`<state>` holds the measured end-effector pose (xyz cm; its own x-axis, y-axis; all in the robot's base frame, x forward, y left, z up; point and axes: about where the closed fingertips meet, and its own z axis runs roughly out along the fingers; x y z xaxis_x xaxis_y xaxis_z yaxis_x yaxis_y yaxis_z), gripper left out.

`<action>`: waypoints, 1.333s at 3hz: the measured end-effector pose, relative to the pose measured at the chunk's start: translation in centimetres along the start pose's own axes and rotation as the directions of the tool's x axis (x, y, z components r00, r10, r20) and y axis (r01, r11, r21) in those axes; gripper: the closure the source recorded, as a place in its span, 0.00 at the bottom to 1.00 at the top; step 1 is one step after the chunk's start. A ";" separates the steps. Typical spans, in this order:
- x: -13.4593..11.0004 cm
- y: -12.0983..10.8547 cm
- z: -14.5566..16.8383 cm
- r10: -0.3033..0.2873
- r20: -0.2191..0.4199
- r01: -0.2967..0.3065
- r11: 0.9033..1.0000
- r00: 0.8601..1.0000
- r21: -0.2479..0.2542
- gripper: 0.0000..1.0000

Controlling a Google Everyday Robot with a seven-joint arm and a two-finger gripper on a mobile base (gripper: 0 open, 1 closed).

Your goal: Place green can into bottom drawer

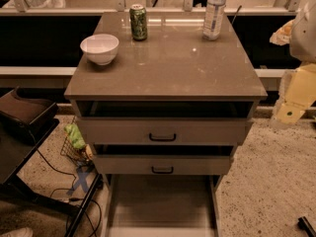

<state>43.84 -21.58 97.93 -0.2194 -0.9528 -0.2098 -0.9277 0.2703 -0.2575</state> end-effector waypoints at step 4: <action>-3.8 -6.8 0.2 0.021 0.249 -0.077 0.973 0.968 0.217 0.00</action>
Offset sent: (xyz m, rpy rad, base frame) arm 0.0213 0.0072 0.0137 0.0509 -0.1349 -0.0218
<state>51.08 -19.79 100.25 -0.1567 -0.8827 -0.4430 -0.8201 0.3663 -0.4396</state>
